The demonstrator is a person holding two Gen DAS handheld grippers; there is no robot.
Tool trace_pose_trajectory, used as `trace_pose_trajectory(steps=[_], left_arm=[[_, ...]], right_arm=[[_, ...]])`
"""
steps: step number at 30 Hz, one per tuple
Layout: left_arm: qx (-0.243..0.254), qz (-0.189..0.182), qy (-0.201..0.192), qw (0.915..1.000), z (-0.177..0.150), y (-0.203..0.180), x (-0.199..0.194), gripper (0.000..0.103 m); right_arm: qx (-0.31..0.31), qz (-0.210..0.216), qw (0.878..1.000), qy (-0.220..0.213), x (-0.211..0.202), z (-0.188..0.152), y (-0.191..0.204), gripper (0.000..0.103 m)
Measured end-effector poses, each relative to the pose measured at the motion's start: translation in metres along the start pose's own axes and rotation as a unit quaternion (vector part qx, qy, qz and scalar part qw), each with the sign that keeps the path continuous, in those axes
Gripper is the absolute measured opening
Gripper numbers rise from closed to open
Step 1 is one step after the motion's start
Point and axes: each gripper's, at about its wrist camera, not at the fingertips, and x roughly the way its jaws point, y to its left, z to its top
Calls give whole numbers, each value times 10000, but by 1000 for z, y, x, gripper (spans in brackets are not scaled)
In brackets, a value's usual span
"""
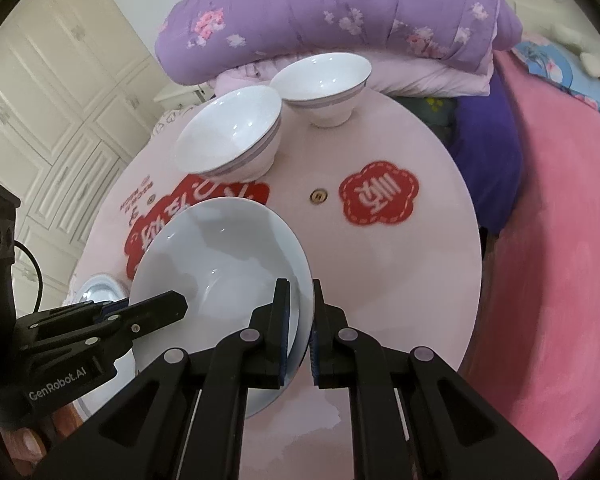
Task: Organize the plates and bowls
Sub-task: 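Lift the white bowl with both grippers and carry it toward the plate stack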
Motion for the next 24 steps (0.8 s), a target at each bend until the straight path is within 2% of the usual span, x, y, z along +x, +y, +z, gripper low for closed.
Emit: trace_pose_trajectory(steps=[8,24], left_arm=[[13,-34,41,10000,-22,0,-9,7],[-16,50,191,9998,-37,3,-5,8]], right_arm=[[-32,-52,10000,39,-4,-19,6,8],[-80,-97,9996,243,7,-34,9,8]])
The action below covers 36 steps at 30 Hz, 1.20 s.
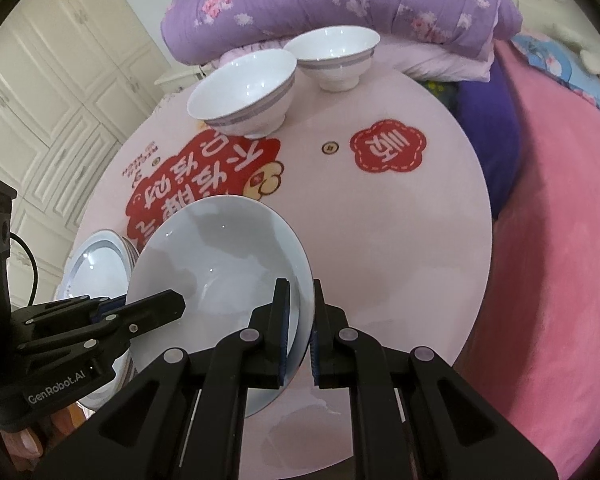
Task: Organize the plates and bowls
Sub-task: 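Lift the white bowl with both grippers and carry it toward the plate stack, then lower the bowl onto the table beside the plates and open both grippers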
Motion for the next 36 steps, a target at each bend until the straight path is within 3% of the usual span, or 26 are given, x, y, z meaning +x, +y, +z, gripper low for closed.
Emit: trace_pose_trajectory(steps=[22,25,27,28,30,32,34,36], left_arm=[[84,71,66,9999,1,-5,20,9],[94,65,57,9999,3,-4,20,11],[150,109,39,9998,4,-3,20,21],[154,122,31,9998,5,-3,20,27],[132,124,-35,9998,6,-2,17,56],[110,129,-169,9997,7,0,12,67],[87,57,-290,9995,10,3,5,73],[41,35,-398,9992,14,6,-1,86]], right_arm=[[32,-2,9999,156,13,2,-10,10],[39,24,9999,108,11,2,-11,10],[51,20,10000,78,9,4,-11,10],[73,32,10000,57,8,5,-12,17],[149,69,9999,-45,4,7,-15,42],[235,105,9995,-174,-1,11,-19,80],[316,98,9989,-318,-6,15,-24,91],[466,154,9978,-445,-11,22,-30,103]])
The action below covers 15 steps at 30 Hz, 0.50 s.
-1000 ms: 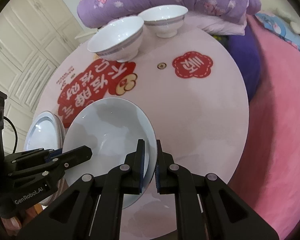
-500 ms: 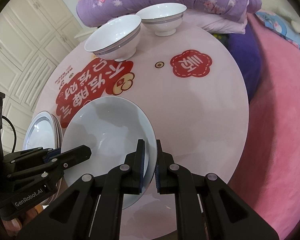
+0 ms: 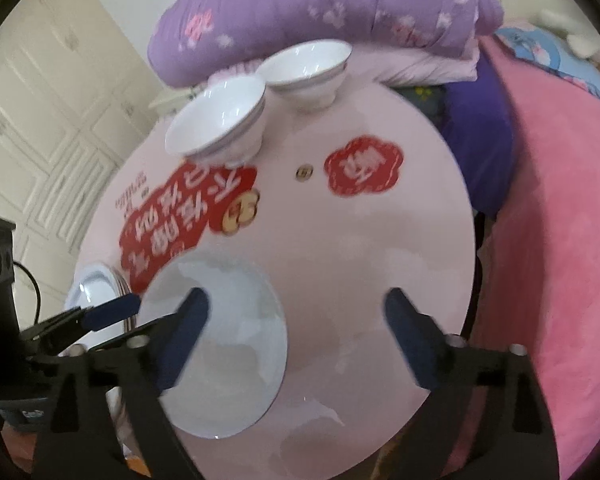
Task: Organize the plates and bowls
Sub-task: 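Move both tools to a second white bowl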
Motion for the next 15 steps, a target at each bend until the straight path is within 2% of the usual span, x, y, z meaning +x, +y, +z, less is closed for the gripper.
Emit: trace_pose_trajectory(steps=[5,15], left_arm=[[-138,22,-368,9992,20,11,-20,95],[-443,299,-795,9954,74,42,-51,99]], right_arm=[[114,5,9995,-293,-10,28,-1,103],[-17,98,9982,-596,-16,92,13,103]])
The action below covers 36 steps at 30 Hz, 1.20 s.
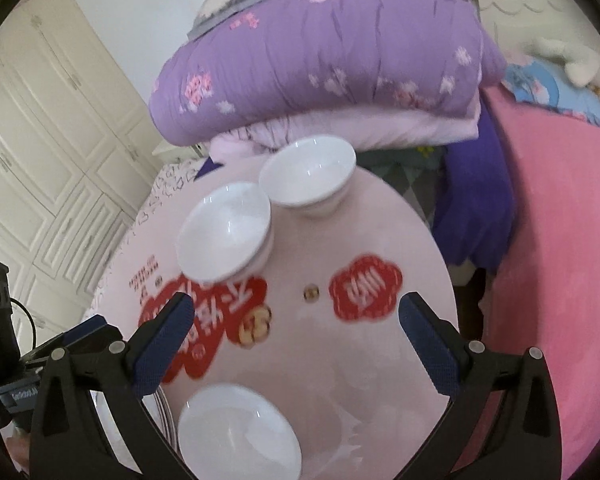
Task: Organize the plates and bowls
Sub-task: 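Move both tools to a second white bowl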
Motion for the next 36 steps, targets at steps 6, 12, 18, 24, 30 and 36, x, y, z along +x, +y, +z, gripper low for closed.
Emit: trace_pose_trajectory(steps=[6,12,18,24,30,36], left_arm=[[-106,220,71,9997,33,12,12,102],[-234,347,512,9978,64,18,53,102],[-264,473,861,9948,82,23,98,102],[-478,461,1041,9923,90,31,133,102],[-506,451,1061,9920,97,32,156,100],[-450,435,1080,9922,97,27,168,90]], right_arm=[[-85,66,9998,173,23,29,6,103],[-123,98,9984,542,58,47,6,103],[80,201,9947,1003,95,51,-2,103],[96,130,9923,1227,120,52,-5,103],[41,188,9900,1394,140,50,2,100],[151,202,9887,1478,154,49,3,90]])
